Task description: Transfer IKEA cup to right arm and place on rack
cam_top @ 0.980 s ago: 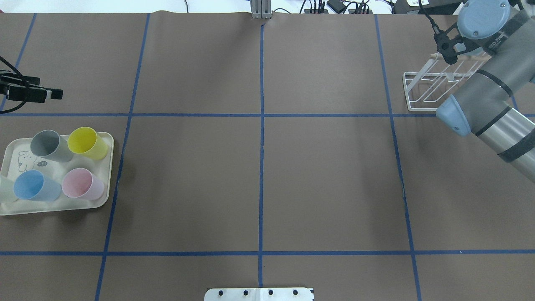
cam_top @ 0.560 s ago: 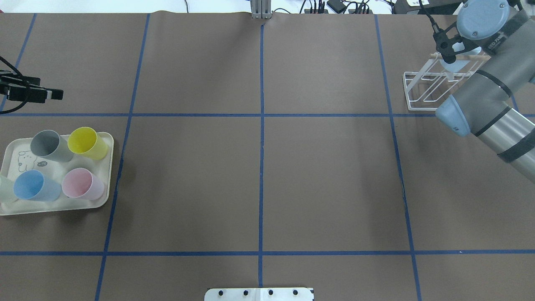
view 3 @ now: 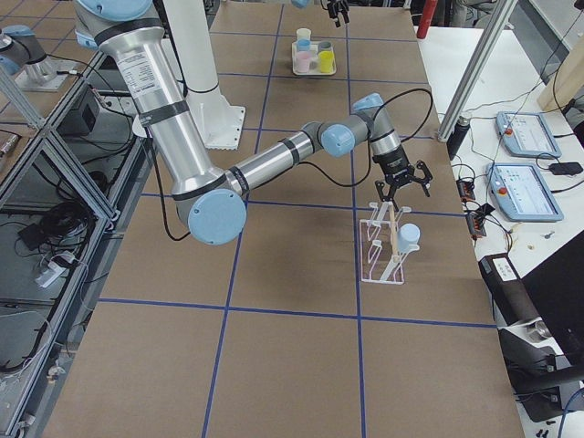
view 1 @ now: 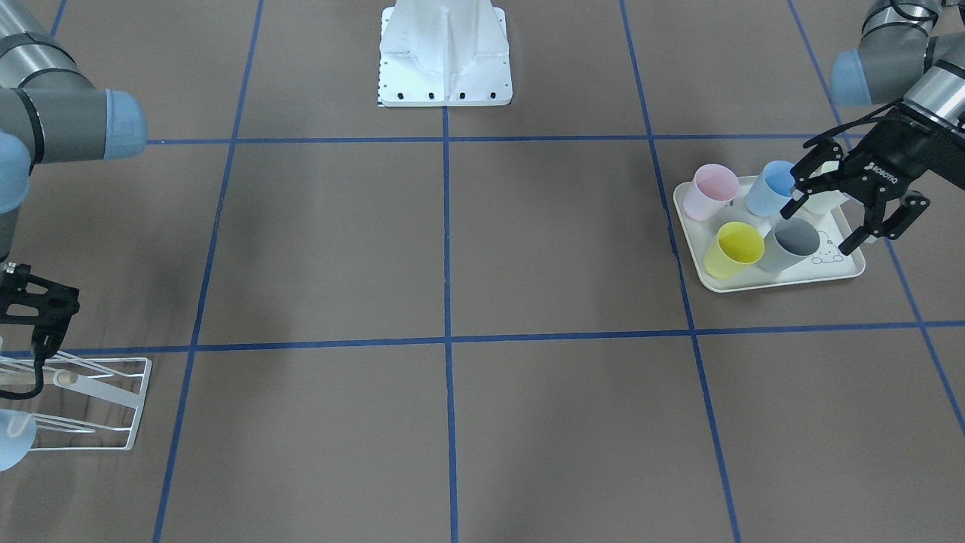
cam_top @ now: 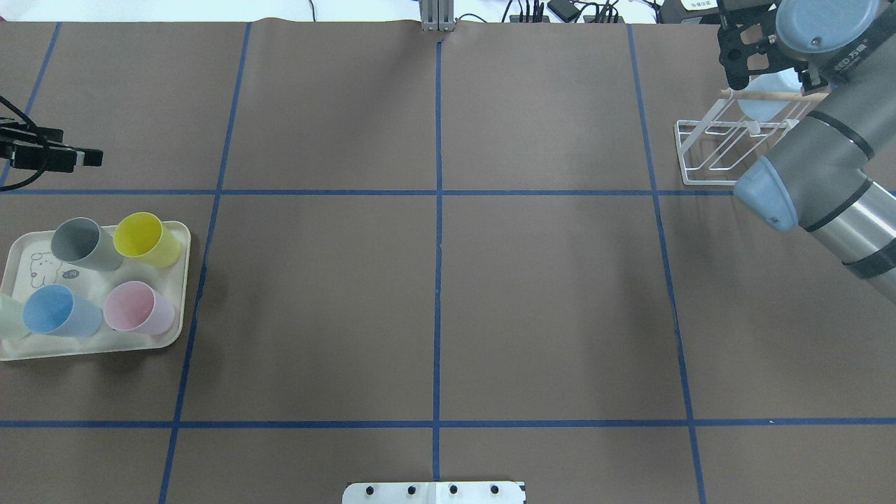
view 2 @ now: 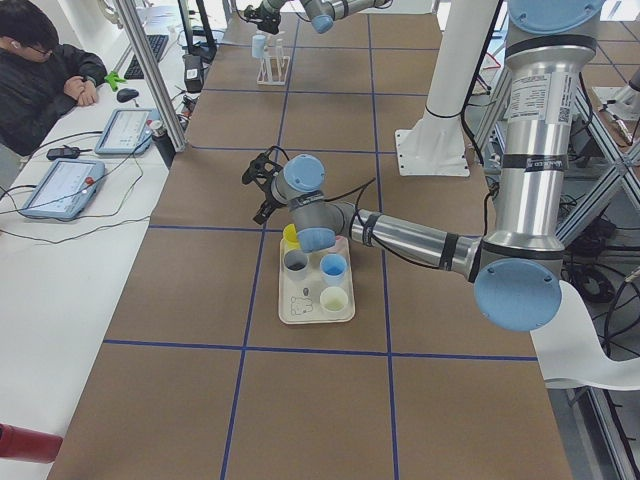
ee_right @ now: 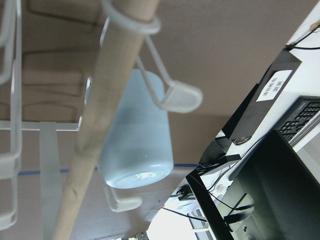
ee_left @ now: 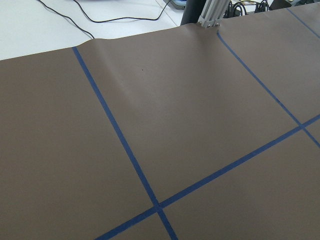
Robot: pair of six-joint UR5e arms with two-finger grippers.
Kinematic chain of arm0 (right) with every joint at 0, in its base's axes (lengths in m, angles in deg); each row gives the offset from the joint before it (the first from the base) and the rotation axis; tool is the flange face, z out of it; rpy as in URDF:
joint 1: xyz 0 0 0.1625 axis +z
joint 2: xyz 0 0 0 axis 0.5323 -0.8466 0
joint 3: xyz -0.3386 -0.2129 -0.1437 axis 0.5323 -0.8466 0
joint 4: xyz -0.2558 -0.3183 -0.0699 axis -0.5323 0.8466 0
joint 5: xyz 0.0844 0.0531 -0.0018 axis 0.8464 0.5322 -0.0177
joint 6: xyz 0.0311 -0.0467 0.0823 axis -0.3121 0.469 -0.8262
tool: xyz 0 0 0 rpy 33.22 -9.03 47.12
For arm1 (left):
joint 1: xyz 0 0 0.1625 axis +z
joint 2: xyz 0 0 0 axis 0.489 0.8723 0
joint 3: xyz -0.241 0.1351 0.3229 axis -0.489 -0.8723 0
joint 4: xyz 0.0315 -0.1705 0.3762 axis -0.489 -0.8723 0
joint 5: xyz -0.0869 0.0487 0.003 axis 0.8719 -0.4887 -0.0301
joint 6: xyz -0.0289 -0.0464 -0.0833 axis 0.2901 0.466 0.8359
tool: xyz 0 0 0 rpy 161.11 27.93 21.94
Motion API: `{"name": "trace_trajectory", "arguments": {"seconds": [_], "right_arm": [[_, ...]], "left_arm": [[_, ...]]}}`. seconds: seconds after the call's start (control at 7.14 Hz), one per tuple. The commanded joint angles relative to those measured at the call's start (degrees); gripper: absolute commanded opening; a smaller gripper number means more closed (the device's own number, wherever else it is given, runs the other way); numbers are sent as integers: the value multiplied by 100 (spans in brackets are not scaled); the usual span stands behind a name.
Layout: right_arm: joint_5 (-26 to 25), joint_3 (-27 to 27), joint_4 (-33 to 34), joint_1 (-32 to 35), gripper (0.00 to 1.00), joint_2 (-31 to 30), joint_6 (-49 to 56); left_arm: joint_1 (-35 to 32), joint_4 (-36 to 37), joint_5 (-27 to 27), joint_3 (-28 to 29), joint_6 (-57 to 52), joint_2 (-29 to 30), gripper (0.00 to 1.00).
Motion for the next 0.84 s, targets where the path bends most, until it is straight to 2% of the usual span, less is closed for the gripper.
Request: {"name": "trace_trajectory", "arguments": {"seconds": [0.0,0.14,0.28,0.56,0.7], "right_arm": [[1054,715,20,4,99,-252,-1540],[1520,971,-6,-5,99,-288,-2417],[1846,1191,-32,-57,99,-289,-3287],[2759,1455,-59,-171,99,-271,-4949],[3077,1535,-59,-207,99,-262,-5227]], "left_arm": [[46,17,-801,12,-351,-250,100],[81,9,-892,64,-630,-399,100],[125,0,-1215,82,-694,-479,100],[676,-87,-1558,319,-651,-497,100],[861,-105,-1709,381,-651,-567,100]]}}
